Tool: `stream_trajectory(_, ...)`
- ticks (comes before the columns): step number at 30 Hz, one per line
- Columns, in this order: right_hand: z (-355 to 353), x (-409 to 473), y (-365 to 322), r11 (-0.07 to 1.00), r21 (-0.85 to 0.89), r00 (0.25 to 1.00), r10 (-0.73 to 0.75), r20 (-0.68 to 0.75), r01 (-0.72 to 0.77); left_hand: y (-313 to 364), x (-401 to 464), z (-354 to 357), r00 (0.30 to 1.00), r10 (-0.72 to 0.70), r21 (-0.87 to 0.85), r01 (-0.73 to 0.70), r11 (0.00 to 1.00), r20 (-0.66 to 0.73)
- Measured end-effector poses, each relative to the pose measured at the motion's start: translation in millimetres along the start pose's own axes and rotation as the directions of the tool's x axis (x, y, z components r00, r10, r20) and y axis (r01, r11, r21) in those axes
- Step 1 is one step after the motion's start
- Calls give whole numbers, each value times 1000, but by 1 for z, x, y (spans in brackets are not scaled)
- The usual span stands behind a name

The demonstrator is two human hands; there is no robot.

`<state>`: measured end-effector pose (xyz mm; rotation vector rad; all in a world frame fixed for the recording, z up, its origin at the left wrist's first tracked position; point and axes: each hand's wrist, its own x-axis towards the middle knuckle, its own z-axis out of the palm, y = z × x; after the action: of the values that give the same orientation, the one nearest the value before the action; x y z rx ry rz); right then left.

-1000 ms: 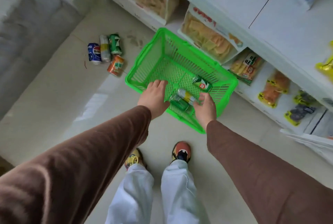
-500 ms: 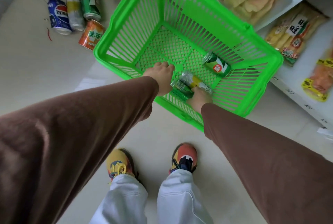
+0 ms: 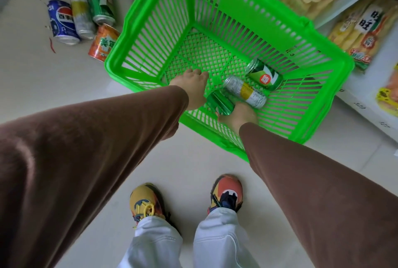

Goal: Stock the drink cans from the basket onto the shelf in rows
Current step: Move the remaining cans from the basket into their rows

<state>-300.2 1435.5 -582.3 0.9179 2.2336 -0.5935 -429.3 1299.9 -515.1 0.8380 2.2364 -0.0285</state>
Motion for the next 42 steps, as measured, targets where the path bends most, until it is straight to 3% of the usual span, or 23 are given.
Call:
stream_trajectory(3, -28, -24, -1, 982, 180, 999, 48, -4, -46, 7, -23, -27, 1000, -2, -11, 2, 1000, -24)
stream_trajectory(6, -75, -61, -14, 950, 313, 996, 31, -86, -2, 19, -55, -71, 998, 4, -54, -7, 999, -69)
stream_trajectory(17, -346, -275, -112, 821, 482, 883, -56, -465, 306, 63, -247, -325, 955, 33, -194, -94, 977, -295)
stream_trajectory(23, -488, -411, -157, 693, 519, 749, -46, -661, 501, 95, -365, -465, 857, 92, -259, -254, 932, -507)
stream_trajectory(29, -591, -511, -170, 600, 455, 603, -56, -796, 658, 136, -440, -559, 702, 178, -213, -431, 877, -690)
stream_trajectory(32, -627, -530, -166, 595, 420, 547, -39, -836, 685, 156, -449, -591, 638, 214, -150, -465, 873, -740)
stream_trajectory(36, -668, -521, -158, 615, 441, 558, 3, -830, 654, 179, -433, -621, 627, 233, -131, -478, 868, -744)
stream_trajectory(42, -710, -471, -152, 645, 447, 579, 10, -816, 619, 201, -380, -652, 681, 230, -135, -437, 889, -695)
